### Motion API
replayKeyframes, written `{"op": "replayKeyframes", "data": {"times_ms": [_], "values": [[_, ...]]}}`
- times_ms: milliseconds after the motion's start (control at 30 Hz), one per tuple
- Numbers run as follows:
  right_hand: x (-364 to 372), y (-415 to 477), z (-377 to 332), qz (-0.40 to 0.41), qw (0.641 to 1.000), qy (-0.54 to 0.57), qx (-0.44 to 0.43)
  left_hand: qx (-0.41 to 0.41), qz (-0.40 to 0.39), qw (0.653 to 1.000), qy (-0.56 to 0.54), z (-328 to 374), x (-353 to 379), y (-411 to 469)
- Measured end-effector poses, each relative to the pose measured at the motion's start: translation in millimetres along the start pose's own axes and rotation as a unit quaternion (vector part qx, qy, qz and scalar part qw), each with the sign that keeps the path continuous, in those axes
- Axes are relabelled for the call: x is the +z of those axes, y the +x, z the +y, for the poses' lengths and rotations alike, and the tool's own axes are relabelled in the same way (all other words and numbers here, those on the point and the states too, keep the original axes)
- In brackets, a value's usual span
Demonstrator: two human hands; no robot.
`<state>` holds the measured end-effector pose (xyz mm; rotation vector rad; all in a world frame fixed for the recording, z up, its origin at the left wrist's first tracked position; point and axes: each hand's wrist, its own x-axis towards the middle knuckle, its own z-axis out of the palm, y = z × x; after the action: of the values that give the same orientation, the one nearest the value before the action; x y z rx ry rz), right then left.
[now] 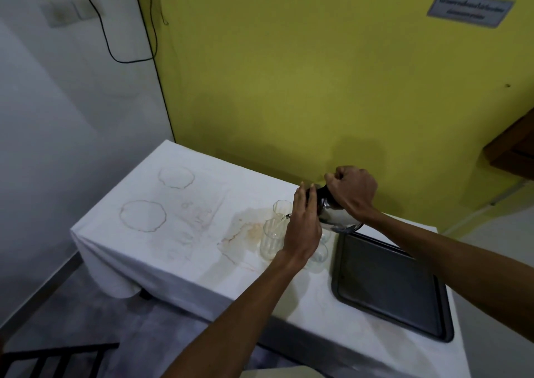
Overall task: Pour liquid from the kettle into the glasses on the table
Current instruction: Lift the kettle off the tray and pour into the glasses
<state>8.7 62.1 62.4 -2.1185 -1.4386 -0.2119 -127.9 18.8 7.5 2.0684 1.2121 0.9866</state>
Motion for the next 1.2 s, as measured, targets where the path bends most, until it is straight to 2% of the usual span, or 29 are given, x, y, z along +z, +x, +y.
{"op": "replayKeyframes", "data": {"times_ms": [333,600,1200], "values": [[2,-3,-5,-0.017,0.999,-0.027,-0.023,-0.014,0.003,1.0,-0.02,-3,1,-5],[6,-7,-11,0.02,0.998,-0.047,-0.037,-0.027,0.004,0.999,-0.03,-5,-1,-8],[6,-4,-15,0.029,0.994,-0.074,-0.075,-0.032,0.0,0.999,-0.032,-5,-6,-7]]}}
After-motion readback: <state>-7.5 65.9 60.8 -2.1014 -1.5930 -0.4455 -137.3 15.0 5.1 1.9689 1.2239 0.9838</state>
